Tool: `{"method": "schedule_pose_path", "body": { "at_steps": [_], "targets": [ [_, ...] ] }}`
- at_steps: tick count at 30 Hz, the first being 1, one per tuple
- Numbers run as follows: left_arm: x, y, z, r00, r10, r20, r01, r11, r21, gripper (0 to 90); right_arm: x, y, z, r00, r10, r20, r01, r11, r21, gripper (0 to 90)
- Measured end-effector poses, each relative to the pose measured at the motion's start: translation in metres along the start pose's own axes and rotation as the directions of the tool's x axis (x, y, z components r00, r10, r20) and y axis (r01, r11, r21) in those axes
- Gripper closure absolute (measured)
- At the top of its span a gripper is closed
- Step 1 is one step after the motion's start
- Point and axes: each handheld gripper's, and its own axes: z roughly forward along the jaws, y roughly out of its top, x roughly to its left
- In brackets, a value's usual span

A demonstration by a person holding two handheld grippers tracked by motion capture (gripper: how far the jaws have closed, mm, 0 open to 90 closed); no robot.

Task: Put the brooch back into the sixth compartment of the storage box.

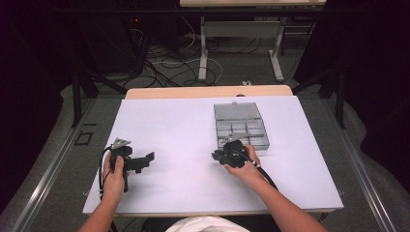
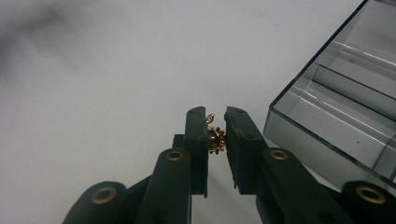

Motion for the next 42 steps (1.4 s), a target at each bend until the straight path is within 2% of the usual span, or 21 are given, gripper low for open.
{"method": "schedule_pose_path", "body": {
  "at_steps": [1, 2, 7, 9, 12, 13, 21, 22, 23, 42],
  "targets": [
    [0.0, 0.0, 0.0, 1.0, 0.001, 0.0, -0.001, 1.0, 0.0, 1.5, 0.0, 0.0, -0.002, 0.9999, 0.012, -0.003, -0.012, 1.0, 0.01, 80.0],
    [0.0, 0.0, 0.0, 1.0, 0.001, 0.0, -0.001, 1.0, 0.001, 1.5, -0.001, 0.001, -0.002, 1.0, -0.002, -0.002, 0.002, 1.0, 0.003, 80.0],
    [0.0, 0.0, 0.0, 1.0, 0.001, 0.0, -0.001, 1.0, 0.001, 1.5, -0.002, 0.003, -0.005, 0.9999, 0.01, -0.003, -0.01, 1.0, -0.013, 80.0],
    [0.0, 0.0, 0.0, 1.0, 0.001, 0.0, -0.001, 1.0, 0.001, 1.5, -0.002, 0.004, -0.008, 0.9999, 0.014, 0.001, -0.014, 1.0, 0.005, 80.0],
    [0.0, 0.0, 0.0, 1.0, 0.001, 0.0, -0.001, 1.0, 0.002, 1.5, -0.003, 0.005, -0.008, 0.9997, 0.023, 0.004, -0.022, 1.0, -0.021, 80.0],
    [0.0, 0.0, 0.0, 1.0, 0.002, 0.0, -0.002, 1.0, 0.002, 1.5, -0.003, 0.006, -0.009, 0.9997, 0.023, 0.005, -0.023, 1.0, -0.01, 80.0],
    [0.0, 0.0, 0.0, 1.0, 0.001, 0.0, -0.001, 1.0, 0.001, 1.5, -0.007, 0.009, -0.016, 0.9989, 0.045, 0.012, -0.045, 0.998, -0.038, 79.9],
    [0.0, 0.0, 0.0, 1.0, 0.001, 0.0, -0.001, 1.0, 0.0, 1.5, -0.007, 0.01, -0.018, 0.9987, 0.05, 0.011, -0.05, 0.999, -0.021, 80.0],
    [0.0, 0.0, 0.0, 1.0, 0.001, 0.0, -0.001, 1.0, 0.0, 1.5, -0.007, 0.01, -0.018, 0.9987, 0.049, 0.012, -0.048, 0.998, -0.046, 80.0],
    [0.0, 0.0, 0.0, 1.0, 0.001, -0.001, -0.001, 1.0, 0.001, 1.5, -0.02, 0.016, -0.032, 0.9947, 0.095, 0.041, -0.091, 0.993, -0.076, 80.0]
  ]
}}
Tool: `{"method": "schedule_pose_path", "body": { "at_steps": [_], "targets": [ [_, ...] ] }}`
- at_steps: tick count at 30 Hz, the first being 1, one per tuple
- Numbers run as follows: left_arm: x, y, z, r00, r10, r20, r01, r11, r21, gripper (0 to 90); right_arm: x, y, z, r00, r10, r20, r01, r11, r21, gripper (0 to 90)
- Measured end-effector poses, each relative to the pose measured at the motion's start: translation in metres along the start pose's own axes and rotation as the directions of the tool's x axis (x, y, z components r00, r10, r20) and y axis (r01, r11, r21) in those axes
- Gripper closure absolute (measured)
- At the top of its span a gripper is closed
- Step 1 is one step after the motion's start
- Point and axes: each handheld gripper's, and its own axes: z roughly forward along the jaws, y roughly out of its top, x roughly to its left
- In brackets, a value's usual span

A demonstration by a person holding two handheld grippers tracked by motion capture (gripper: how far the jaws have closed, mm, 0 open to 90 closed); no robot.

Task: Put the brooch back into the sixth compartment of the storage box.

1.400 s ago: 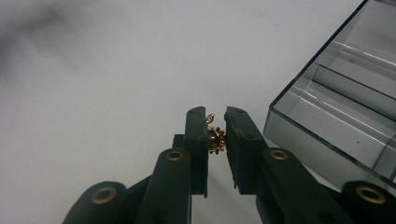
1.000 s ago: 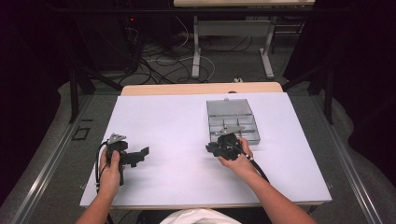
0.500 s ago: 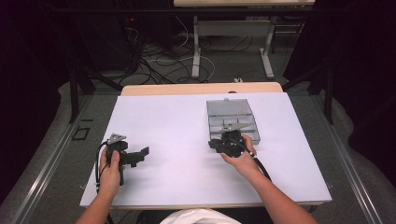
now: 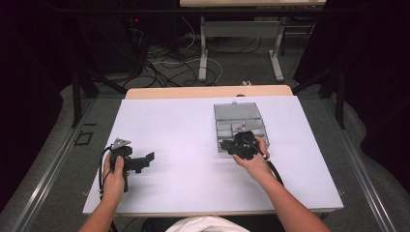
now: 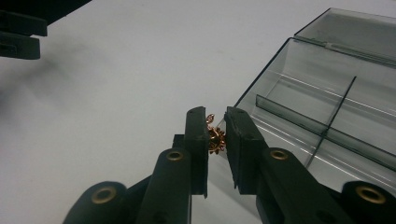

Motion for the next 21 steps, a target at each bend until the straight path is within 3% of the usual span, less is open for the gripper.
{"method": "schedule_pose_path", "body": {
  "at_steps": [21],
  "targets": [
    [0.0, 0.0, 0.001, 1.0, -0.002, -0.001, 0.002, 1.0, -0.006, 1.5, -0.02, 0.004, -0.013, 0.9979, 0.044, 0.047, -0.042, 0.998, -0.042, 80.0]
  ]
}}
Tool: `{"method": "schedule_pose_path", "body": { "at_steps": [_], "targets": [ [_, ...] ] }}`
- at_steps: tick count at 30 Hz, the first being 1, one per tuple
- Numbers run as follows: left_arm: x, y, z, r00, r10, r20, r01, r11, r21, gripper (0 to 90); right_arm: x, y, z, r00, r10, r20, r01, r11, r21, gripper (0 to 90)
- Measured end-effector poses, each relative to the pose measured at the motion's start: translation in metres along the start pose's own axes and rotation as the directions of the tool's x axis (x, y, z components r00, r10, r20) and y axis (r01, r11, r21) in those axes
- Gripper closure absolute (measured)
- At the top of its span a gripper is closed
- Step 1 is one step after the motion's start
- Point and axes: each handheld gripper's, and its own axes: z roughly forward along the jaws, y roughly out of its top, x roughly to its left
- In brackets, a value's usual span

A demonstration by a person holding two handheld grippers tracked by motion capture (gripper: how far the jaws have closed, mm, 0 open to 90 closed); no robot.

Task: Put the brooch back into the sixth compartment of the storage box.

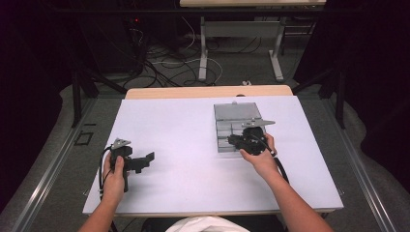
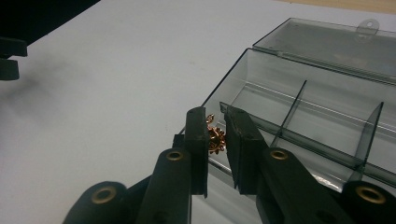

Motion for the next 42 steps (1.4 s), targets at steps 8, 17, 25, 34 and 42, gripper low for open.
{"method": "schedule_pose_path", "body": {
  "at_steps": [8, 17, 25, 34, 42],
  "targets": [
    [0.0, 0.0, 0.0, 1.0, 0.0, 0.0, 0.0, 1.0, 0.0, 1.5, -0.008, 0.0, -0.003, 0.9998, 0.013, 0.015, -0.013, 1.0, -0.01, 80.0],
    [0.0, 0.0, 0.0, 1.0, 0.001, 0.001, -0.001, 1.0, 0.008, 1.5, -0.017, 0.001, -0.007, 0.9987, 0.03, 0.041, -0.029, 0.999, -0.015, 80.0],
    [0.0, 0.0, 0.0, 1.0, 0.001, 0.002, -0.001, 1.0, 0.007, 1.5, -0.025, 0.001, -0.01, 0.9968, 0.047, 0.064, -0.045, 0.999, -0.023, 80.0],
    [0.0, 0.0, 0.0, 1.0, 0.001, 0.001, -0.001, 1.0, 0.007, 1.5, -0.035, 0.0, -0.013, 0.9938, 0.064, 0.091, -0.061, 0.998, -0.03, 80.0],
    [0.0, 0.0, 0.0, 1.0, -0.002, 0.002, 0.002, 1.0, 0.0, 1.6, -0.045, -0.001, -0.015, 0.9897, 0.084, 0.116, -0.081, 0.996, -0.028, 80.0]
  ]
}}
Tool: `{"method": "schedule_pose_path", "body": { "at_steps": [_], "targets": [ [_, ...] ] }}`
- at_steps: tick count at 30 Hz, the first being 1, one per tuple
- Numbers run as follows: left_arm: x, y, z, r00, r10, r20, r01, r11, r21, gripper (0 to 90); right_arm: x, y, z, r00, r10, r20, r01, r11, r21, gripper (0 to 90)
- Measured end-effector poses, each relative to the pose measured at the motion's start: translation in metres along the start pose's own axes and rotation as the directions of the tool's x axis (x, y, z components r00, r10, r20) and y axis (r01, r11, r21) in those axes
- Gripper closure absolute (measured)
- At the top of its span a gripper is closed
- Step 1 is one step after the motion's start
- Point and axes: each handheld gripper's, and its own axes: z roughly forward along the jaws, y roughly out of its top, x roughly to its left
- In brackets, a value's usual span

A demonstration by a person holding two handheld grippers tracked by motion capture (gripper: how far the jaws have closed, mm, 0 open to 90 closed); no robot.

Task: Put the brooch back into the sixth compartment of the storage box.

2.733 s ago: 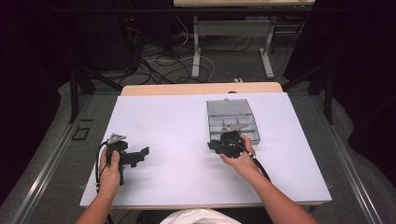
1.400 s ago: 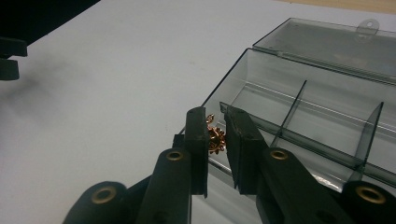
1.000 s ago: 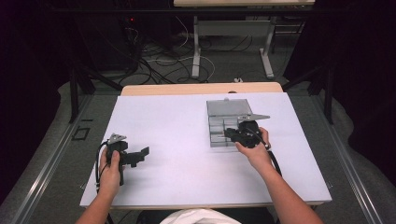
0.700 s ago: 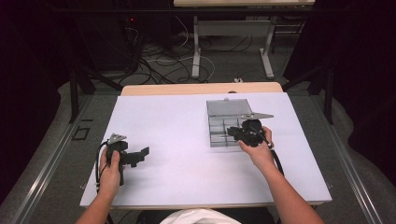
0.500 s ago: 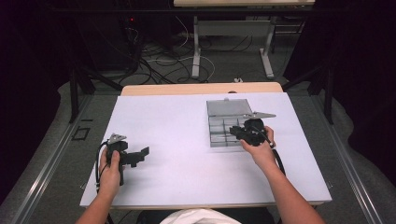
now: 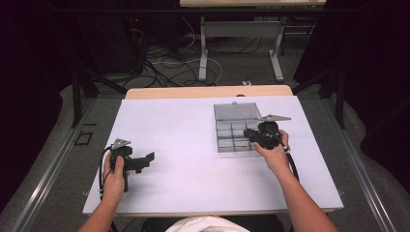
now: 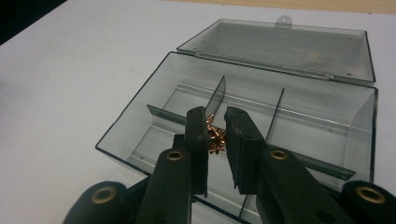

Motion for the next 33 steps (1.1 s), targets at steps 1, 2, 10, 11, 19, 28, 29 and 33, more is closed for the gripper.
{"method": "schedule_pose_path", "body": {
  "at_steps": [1, 2, 10, 11, 19, 28, 29, 33],
  "targets": [
    [0.0, 0.0, 0.0, 1.0, 0.0, 0.0, 0.0, 1.0, 0.0, 1.6, -0.001, 0.0, 0.0, 1.0, 0.001, 0.007, -0.001, 1.0, -0.002, 80.0],
    [0.0, 0.0, 0.0, 1.0, 0.0, 0.0, 0.0, 1.0, 0.0, 1.6, -0.002, 0.0, 0.0, 1.0, 0.003, 0.009, -0.003, 1.0, -0.001, 80.0],
    [0.0, 0.0, 0.001, 1.0, -0.002, -0.002, 0.002, 1.0, 0.0, 1.6, -0.01, -0.003, 0.001, 0.9992, 0.016, 0.035, -0.016, 1.0, 0.007, 80.0],
    [0.0, 0.0, 0.001, 1.0, -0.001, -0.003, 0.001, 1.0, 0.001, 1.6, -0.01, -0.003, 0.001, 0.999, 0.025, 0.037, -0.025, 1.0, 0.008, 80.0],
    [0.001, 0.0, 0.0, 1.0, 0.001, -0.003, -0.001, 1.0, -0.001, 1.6, -0.018, -0.006, -0.001, 0.9975, 0.04, 0.059, -0.041, 0.999, 0.012, 80.0],
    [0.001, 0.001, 0.0, 1.0, 0.001, -0.003, -0.001, 1.0, -0.001, 1.6, -0.026, -0.011, -0.003, 0.9955, 0.054, 0.078, -0.056, 0.998, 0.022, 80.0],
    [0.001, 0.001, 0.0, 1.0, 0.001, -0.003, -0.001, 1.0, -0.001, 1.6, -0.026, -0.011, -0.003, 0.9954, 0.057, 0.077, -0.059, 0.998, 0.024, 80.0],
    [0.0, 0.001, 0.0, 1.0, 0.002, -0.005, -0.002, 1.0, 0.001, 1.6, -0.028, -0.012, -0.003, 0.9949, 0.062, 0.08, -0.065, 0.998, 0.028, 80.0]
  ]
}}
